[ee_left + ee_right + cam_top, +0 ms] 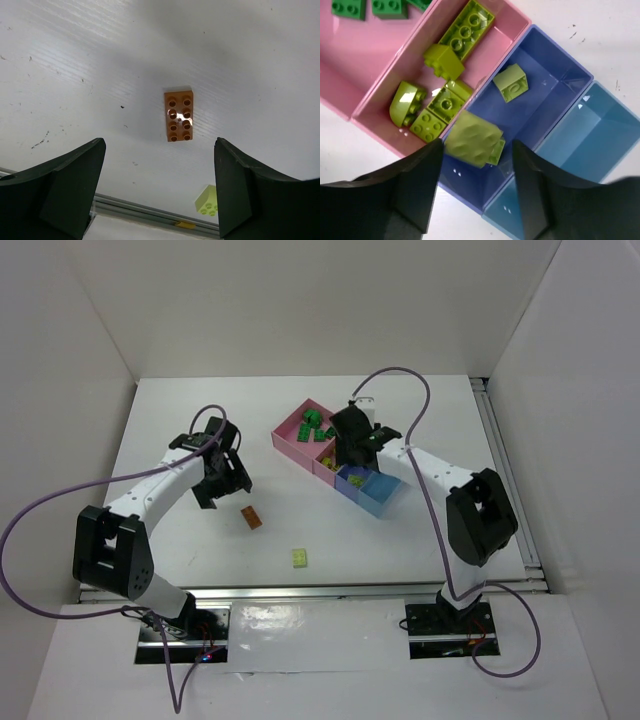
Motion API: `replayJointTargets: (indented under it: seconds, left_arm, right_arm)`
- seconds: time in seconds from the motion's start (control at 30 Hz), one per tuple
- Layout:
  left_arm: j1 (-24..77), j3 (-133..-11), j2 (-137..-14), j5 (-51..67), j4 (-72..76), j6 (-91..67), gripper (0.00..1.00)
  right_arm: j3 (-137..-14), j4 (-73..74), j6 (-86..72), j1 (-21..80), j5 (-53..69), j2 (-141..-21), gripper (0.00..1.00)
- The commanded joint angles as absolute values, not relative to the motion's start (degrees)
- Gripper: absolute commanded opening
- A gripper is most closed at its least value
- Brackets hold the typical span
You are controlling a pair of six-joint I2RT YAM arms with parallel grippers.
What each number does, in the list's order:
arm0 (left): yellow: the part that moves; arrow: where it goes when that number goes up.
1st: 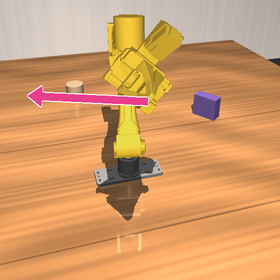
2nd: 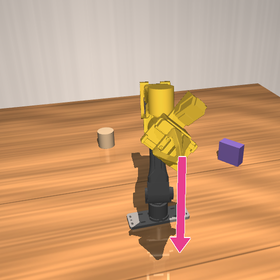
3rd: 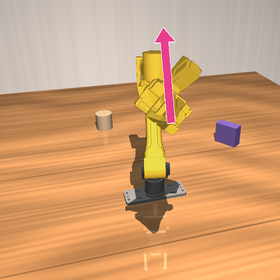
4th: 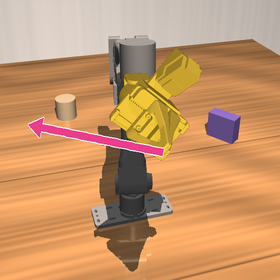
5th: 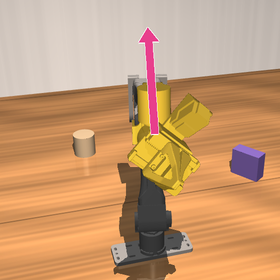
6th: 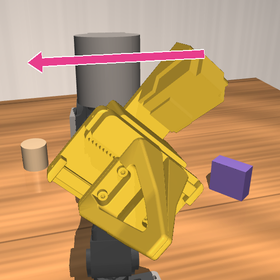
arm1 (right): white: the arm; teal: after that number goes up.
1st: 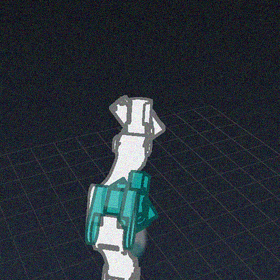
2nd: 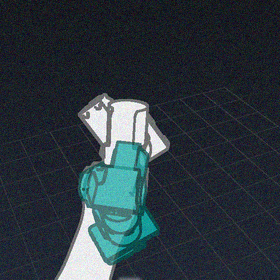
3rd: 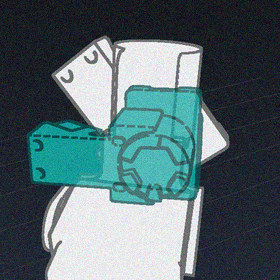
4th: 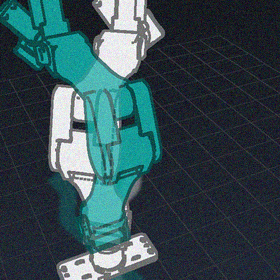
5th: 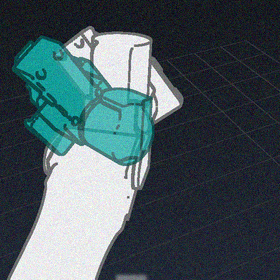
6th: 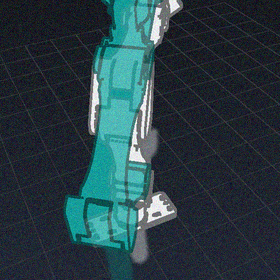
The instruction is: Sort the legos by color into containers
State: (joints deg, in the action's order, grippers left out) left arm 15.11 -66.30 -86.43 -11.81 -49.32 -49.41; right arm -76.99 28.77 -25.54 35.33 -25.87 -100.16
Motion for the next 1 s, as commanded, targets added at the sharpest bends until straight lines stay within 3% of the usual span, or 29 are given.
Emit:
replayJointTargets:
  seconds: [0.0, 0.2, 0.37, 0.43, 0.6, 0.97]
  left_arm:
    - [14.5, -69.34, -85.08, -12.39, -50.09, -48.08, 0.91]
    - [14.5, -69.87, -85.08, -12.92, -50.62, -48.08, 0.91]
    - [13.89, -70.4, -84.56, -14.58, -51.15, -48.08, 0.91]
    - [13.36, -70.93, -84.55, -14.59, -51.15, -47.55, 0.91]
    - [11.6, -70.93, -84.55, -14.59, -51.15, -47.02, 0.91]
    - [10.55, -69.88, -82.97, -14.59, -51.68, -46.49, 0.91]
  right_arm:
    - [-81.11, 28.21, -24.08, 34.98, -25.22, -101.69, 0.69]
    - [-78.07, 28.21, -24.08, 36.21, -25.22, -97.22, 0.7]
    - [-67.43, 22.07, -19.26, 45.51, -16.81, -87.99, 0.68]
    - [-62.87, 20.75, -15.49, 49.64, -12.5, -85.52, 0.73]
    - [-59.33, 20.74, -14.41, 61.16, -4.84, -87.7, 0.9]
    - [-63.54, 23.46, -23.02, 68.47, -7.11, -98.43, 0.92]
